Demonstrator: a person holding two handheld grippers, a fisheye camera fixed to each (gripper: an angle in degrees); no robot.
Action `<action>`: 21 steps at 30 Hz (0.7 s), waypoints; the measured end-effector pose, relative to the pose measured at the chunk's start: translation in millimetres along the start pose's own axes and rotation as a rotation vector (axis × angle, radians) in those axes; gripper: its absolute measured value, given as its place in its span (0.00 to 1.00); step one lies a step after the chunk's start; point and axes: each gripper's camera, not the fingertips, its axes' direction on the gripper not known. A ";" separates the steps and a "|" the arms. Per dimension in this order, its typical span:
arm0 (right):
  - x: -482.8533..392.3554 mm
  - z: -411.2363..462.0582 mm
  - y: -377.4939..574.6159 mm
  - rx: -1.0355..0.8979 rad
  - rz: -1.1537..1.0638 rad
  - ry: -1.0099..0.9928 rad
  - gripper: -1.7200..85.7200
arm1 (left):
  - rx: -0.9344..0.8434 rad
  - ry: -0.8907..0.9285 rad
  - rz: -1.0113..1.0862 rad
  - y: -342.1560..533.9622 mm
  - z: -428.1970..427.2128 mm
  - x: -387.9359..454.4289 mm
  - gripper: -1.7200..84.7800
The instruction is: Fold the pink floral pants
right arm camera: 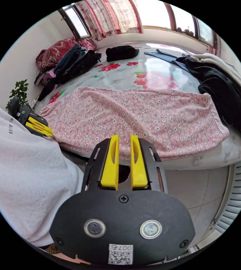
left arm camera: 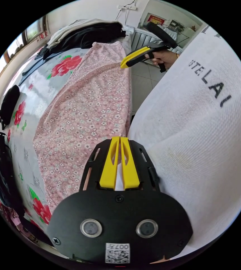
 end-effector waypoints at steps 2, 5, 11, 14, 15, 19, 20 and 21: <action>-9.1 20.1 -22.4 -0.041 -0.043 -0.032 0.04 | -0.005 0.000 0.004 -1.4 0.6 1.0 0.01; -20.6 36.1 -29.3 -0.028 -0.108 0.089 0.03 | -0.005 0.002 -0.001 -0.1 -0.2 2.4 0.01; -5.7 0.3 -41.8 -0.044 -0.140 0.046 0.02 | 0.002 0.026 -0.023 1.8 0.9 1.7 0.01; 2.5 -32.8 -43.6 0.014 -0.148 0.032 0.02 | -0.005 0.042 -0.008 -0.1 3.9 1.8 0.01; 4.5 -36.7 -44.2 0.013 -0.148 0.028 0.02 | -0.006 0.046 -0.004 -0.7 4.6 1.7 0.01; 23.7 -29.7 -53.3 -0.083 -0.115 0.001 0.02 | -0.035 0.149 0.006 -5.1 15.4 -7.7 0.01; 30.1 -24.5 -58.8 -0.113 -0.096 -0.006 0.02 | -0.044 0.176 0.008 -6.6 17.9 -12.6 0.01; 33.2 -22.2 -62.1 -0.125 -0.087 -0.007 0.02 | -0.048 0.186 0.013 -7.4 19.0 -14.4 0.01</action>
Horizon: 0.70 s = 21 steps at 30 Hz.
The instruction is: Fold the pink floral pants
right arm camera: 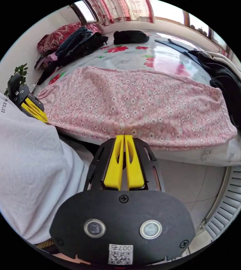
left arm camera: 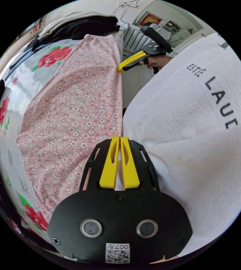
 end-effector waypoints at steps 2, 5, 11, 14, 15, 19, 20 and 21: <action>14.7 -7.5 -13.1 0.005 0.055 -0.027 0.02 | -0.042 0.057 0.025 -3.4 4.4 -6.2 0.01; 39.0 -37.2 -19.8 0.068 0.157 -0.088 0.04 | -0.038 0.089 0.034 -2.5 -0.7 -11.7 0.01; 99.9 -71.7 13.9 0.154 0.492 -0.363 0.08 | 0.083 0.209 0.011 14.7 -40.7 -45.3 0.07; 110.0 -71.5 24.4 0.170 0.594 -0.521 0.10 | 0.186 0.105 -0.091 23.2 -71.2 -91.9 0.09; 109.8 -70.5 24.1 0.168 0.603 -0.549 0.10 | 0.197 0.080 -0.113 23.9 -75.7 -103.9 0.09; 104.0 -59.9 13.4 0.190 0.661 -0.767 0.13 | 0.235 0.010 -0.213 12.6 -92.1 -197.2 0.12; 101.9 -54.7 8.6 0.197 0.680 -0.840 0.13 | 0.244 0.075 -0.229 3.9 -92.7 -225.4 0.13; 100.5 -52.2 6.1 0.197 0.687 -0.871 0.13 | 0.240 0.116 -0.235 -1.7 -92.1 -238.8 0.13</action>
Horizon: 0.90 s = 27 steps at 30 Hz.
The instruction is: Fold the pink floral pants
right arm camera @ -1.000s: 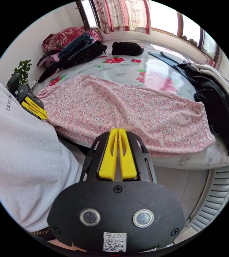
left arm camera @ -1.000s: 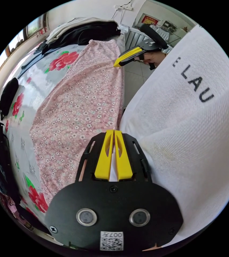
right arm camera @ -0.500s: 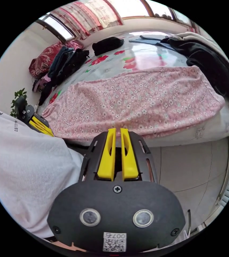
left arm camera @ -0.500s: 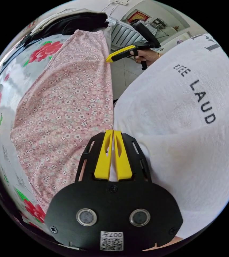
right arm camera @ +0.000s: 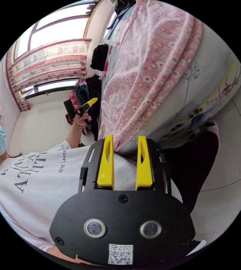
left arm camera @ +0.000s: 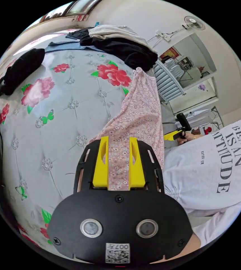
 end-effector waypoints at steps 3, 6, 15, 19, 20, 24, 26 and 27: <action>-5.5 19.0 -5.4 -0.085 0.004 -0.014 0.14 | -0.052 0.191 0.004 -39.2 16.2 -44.6 0.15; -8.2 23.5 -7.4 -0.104 0.004 -0.022 0.14 | -0.234 0.373 -0.003 -67.0 59.9 -72.4 0.16; -7.1 4.7 1.1 0.004 0.043 -0.087 0.14 | -0.424 0.302 0.160 -100.3 87.8 -58.8 0.14; -9.9 1.1 8.5 -0.001 0.024 -0.099 0.13 | -0.386 0.302 0.141 -101.6 81.3 -59.1 0.16; -12.5 0.5 10.5 0.008 0.010 -0.101 0.13 | -0.386 0.308 0.143 -100.1 80.9 -57.2 0.16; -13.8 11.5 12.3 -0.028 0.000 -0.074 0.12 | -0.425 0.315 0.170 -96.8 83.5 -46.6 0.16; -7.6 15.9 20.1 -0.040 -0.004 -0.069 0.12 | -0.447 0.319 0.181 -95.1 86.3 -39.8 0.15; -4.9 16.4 23.0 -0.040 -0.001 -0.074 0.11 | -0.452 0.322 0.184 -94.5 87.1 -38.4 0.15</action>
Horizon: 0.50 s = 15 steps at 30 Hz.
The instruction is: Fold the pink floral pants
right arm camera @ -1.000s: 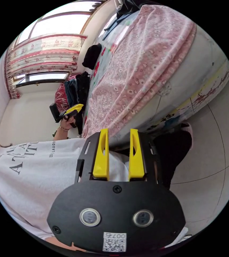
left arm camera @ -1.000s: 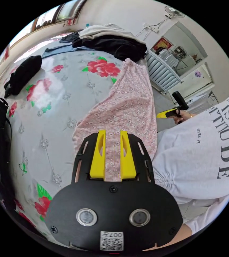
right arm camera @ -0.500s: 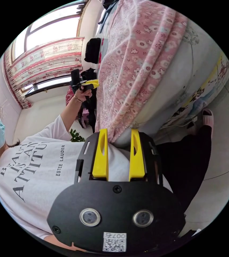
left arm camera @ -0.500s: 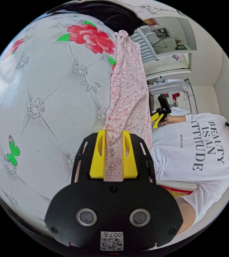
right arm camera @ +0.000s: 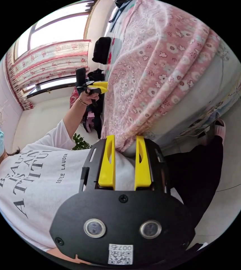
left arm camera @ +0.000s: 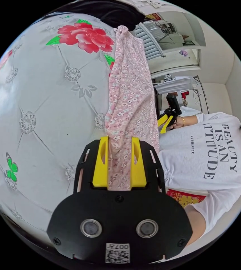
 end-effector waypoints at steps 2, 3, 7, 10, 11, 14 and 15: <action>16.4 2.4 13.5 0.011 0.036 -0.031 0.10 | -0.007 0.005 -0.004 0.5 3.4 0.2 0.12; 20.9 2.7 17.1 0.013 0.049 -0.045 0.10 | -0.006 0.006 -0.008 1.1 3.7 -0.5 0.12; 43.0 9.6 50.4 0.017 0.056 -0.040 0.08 | 0.013 0.090 -0.030 8.1 5.1 -8.4 0.11; 68.1 24.8 67.6 0.046 0.074 -0.119 0.06 | 0.030 0.155 -0.044 13.6 9.4 -13.4 0.09; 75.0 33.3 72.1 0.057 0.073 -0.164 0.05 | 0.038 0.192 -0.046 15.9 13.0 -14.3 0.09; 82.3 51.7 89.7 0.039 0.013 -0.154 0.02 | 0.051 0.255 -0.053 24.4 19.2 -12.0 0.07; 84.2 52.3 94.5 0.035 0.008 -0.149 0.02 | 0.060 0.263 -0.058 27.4 18.4 -10.9 0.07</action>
